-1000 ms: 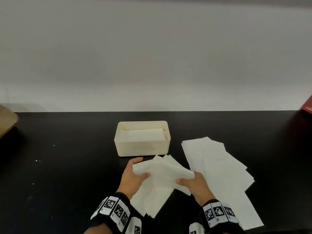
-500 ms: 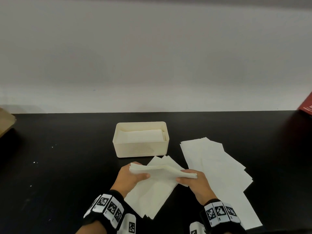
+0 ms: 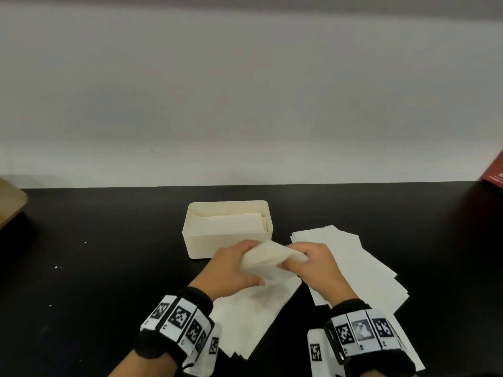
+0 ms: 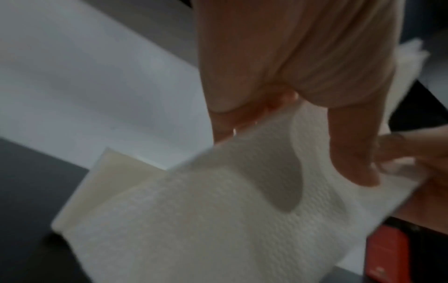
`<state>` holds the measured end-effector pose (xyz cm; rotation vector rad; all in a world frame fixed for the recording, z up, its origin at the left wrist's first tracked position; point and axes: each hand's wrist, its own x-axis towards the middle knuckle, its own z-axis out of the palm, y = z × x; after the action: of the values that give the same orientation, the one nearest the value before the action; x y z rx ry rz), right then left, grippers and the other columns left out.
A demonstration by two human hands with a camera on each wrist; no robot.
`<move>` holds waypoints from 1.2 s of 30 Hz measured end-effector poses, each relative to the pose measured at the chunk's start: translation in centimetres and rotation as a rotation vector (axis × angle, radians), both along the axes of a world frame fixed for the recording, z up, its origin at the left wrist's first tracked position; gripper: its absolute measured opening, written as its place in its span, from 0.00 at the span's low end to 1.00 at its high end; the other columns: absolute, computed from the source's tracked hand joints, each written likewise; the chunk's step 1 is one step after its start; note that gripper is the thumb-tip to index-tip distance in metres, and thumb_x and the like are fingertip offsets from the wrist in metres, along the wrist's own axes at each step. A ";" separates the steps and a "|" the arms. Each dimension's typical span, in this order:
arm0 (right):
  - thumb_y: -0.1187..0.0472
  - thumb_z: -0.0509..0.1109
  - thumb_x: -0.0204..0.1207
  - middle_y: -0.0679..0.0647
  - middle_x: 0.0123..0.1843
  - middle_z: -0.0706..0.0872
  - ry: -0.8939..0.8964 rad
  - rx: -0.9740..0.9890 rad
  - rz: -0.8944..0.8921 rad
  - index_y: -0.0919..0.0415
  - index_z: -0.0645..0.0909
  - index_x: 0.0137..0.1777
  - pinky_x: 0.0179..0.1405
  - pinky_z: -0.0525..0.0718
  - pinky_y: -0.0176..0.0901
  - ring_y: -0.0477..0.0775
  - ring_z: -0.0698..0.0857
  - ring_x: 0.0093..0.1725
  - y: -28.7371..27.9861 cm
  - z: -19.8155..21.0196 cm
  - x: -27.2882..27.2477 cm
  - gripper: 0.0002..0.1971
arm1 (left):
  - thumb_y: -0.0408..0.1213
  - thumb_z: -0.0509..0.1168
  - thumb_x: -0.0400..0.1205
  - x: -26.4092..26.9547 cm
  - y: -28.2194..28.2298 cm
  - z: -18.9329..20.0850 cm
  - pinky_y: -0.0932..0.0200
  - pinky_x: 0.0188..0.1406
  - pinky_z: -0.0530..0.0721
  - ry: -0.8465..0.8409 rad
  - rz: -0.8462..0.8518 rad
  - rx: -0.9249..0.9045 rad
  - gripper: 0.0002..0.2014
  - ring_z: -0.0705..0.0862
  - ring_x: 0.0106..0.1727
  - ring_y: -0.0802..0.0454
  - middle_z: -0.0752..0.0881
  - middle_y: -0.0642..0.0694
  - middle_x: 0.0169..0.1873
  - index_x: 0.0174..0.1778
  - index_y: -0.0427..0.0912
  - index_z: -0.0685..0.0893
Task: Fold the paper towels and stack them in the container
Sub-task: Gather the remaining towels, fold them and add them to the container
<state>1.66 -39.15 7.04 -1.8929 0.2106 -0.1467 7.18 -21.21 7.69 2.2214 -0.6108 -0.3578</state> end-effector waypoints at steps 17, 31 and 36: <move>0.64 0.77 0.69 0.55 0.42 0.88 0.203 0.104 -0.141 0.58 0.86 0.40 0.41 0.83 0.39 0.54 0.86 0.44 -3.5 -4.4 -1.5 0.03 | 0.25 0.72 0.73 0.1 4.3 -4.7 0.57 0.46 0.87 0.469 0.375 -0.590 0.09 0.90 0.51 0.46 0.92 0.42 0.46 0.48 0.37 0.87; 0.75 0.78 0.63 0.61 0.47 0.89 0.260 0.309 -0.182 0.68 0.84 0.49 0.45 0.86 0.42 0.57 0.87 0.47 -1.7 -8.1 -0.6 0.14 | 0.24 0.77 0.69 0.0 2.9 -8.0 0.56 0.49 0.85 0.458 0.433 -0.407 0.15 0.87 0.50 0.48 0.89 0.43 0.46 0.47 0.42 0.84; 0.76 0.78 0.63 0.56 0.46 0.88 0.307 0.293 -0.145 0.60 0.83 0.49 0.46 0.86 0.42 0.54 0.86 0.48 -2.0 -8.2 -0.6 0.17 | 0.25 0.77 0.68 0.5 3.2 -8.4 0.50 0.54 0.86 0.478 0.422 -0.363 0.19 0.86 0.54 0.46 0.88 0.43 0.49 0.50 0.44 0.82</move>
<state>1.04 -41.19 -1.15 -1.6004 0.5491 0.0753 7.66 -18.02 -0.67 1.7655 0.0532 -0.4903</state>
